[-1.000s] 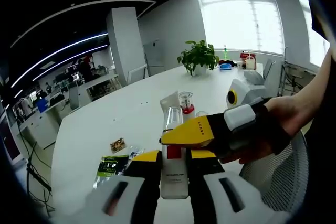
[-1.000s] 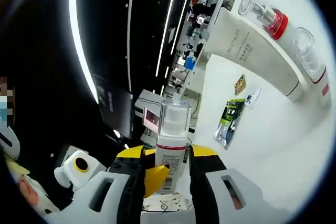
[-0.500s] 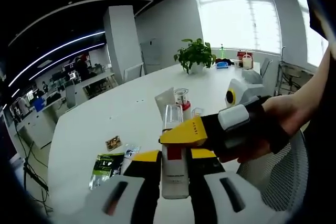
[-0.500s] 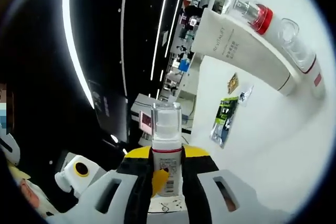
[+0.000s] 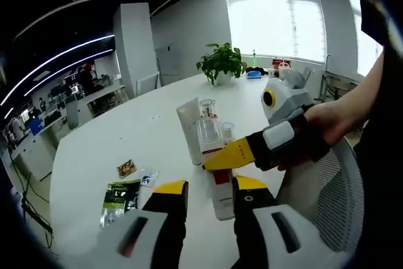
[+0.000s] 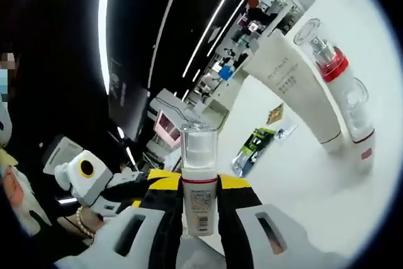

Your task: Arrange the skincare products in the storage area until every visible bottle or jar stands upright without overlapping.

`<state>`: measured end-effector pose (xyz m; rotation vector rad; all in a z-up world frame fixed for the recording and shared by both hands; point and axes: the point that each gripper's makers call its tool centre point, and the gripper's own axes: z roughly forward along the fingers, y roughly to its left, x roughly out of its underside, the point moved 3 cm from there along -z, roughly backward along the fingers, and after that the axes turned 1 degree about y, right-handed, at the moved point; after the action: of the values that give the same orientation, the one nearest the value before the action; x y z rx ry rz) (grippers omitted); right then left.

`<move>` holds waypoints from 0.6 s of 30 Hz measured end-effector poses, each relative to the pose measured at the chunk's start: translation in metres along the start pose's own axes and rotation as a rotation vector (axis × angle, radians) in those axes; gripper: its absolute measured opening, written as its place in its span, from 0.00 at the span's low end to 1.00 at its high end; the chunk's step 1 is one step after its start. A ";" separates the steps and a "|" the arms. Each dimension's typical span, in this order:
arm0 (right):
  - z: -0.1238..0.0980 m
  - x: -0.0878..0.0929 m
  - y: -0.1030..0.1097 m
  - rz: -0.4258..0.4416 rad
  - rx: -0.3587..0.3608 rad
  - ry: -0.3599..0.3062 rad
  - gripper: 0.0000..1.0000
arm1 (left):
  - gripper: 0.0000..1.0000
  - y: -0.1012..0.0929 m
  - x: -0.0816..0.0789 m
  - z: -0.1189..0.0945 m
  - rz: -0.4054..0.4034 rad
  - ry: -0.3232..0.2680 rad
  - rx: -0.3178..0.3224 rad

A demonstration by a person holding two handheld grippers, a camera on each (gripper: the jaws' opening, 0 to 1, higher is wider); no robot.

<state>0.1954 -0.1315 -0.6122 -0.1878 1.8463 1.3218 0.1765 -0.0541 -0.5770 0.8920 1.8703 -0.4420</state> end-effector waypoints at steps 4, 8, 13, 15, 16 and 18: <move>-0.005 0.003 0.001 -0.115 -0.029 0.078 0.20 | 0.29 0.005 -0.014 -0.007 -0.076 -0.046 0.113; -0.005 0.005 0.004 -0.205 -0.063 0.139 0.20 | 0.30 0.014 -0.024 -0.011 -0.091 -0.063 0.168; -0.008 -0.001 0.015 -0.286 -0.170 0.179 0.20 | 0.31 0.005 -0.039 -0.010 -0.118 -0.077 0.263; -0.010 -0.005 0.019 -0.316 -0.203 0.191 0.20 | 0.32 0.002 -0.043 -0.009 -0.101 -0.070 0.300; -0.010 -0.006 0.020 -0.321 -0.217 0.197 0.20 | 0.33 -0.001 -0.045 -0.009 -0.103 -0.068 0.327; -0.012 -0.008 0.023 -0.359 -0.249 0.217 0.20 | 0.32 -0.001 -0.048 -0.007 -0.089 -0.070 0.347</move>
<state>0.1815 -0.1342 -0.5887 -0.7844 1.7140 1.3083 0.1838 -0.0689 -0.5314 1.0075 1.8033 -0.8614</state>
